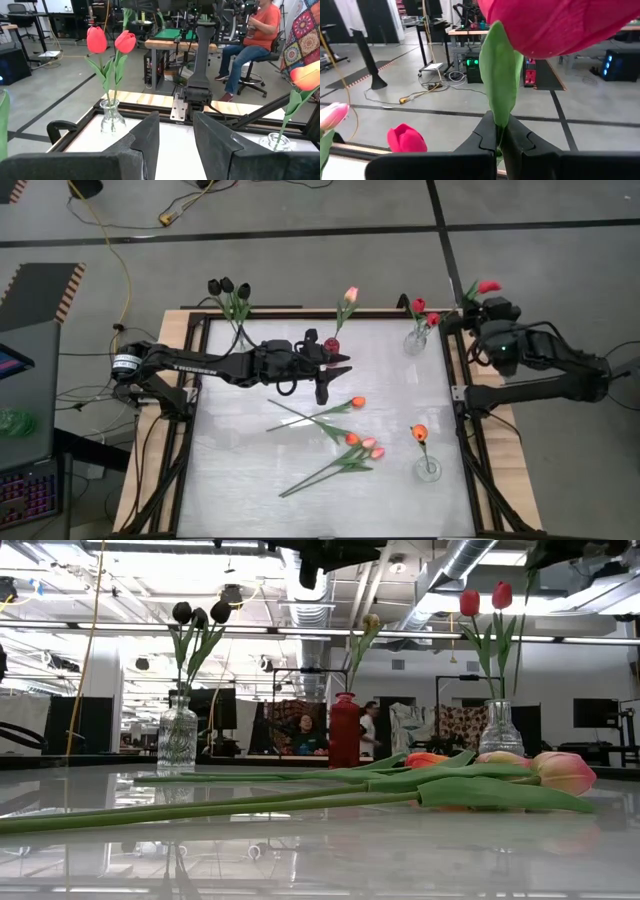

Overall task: Sort flowers into vase by color
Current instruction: Put the red flower into the top right transparent vase

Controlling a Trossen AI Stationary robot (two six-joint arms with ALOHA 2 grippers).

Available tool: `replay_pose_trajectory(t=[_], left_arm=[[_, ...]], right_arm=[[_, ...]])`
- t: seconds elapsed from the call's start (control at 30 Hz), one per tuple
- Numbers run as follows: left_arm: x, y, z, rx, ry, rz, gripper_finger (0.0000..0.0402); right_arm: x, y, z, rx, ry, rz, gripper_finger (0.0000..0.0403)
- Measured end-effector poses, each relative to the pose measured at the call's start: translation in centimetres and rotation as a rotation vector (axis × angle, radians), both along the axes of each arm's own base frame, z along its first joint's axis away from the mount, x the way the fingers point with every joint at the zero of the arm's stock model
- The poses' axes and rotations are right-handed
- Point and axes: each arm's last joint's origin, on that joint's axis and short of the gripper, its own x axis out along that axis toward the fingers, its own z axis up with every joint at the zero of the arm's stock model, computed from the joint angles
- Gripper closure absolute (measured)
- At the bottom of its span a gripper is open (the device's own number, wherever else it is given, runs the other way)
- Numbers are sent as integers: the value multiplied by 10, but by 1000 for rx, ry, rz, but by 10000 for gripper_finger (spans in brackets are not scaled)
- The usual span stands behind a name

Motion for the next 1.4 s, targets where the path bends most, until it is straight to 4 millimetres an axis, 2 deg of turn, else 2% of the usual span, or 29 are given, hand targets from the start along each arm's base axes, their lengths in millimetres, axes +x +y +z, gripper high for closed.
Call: replay_pose_trajectory(t=[0.5,0.93,1.4], left_arm=[[0,0,0,-6,-2,0,295],[0,0,0,-8,-1,0,295],[0,0,0,-10,3,0,295]], right_arm=[[22,-8,-4,20,24,-34,368],[23,-9,-4,26,5,-44,365],[34,-16,-10,40,31,-90,363]])
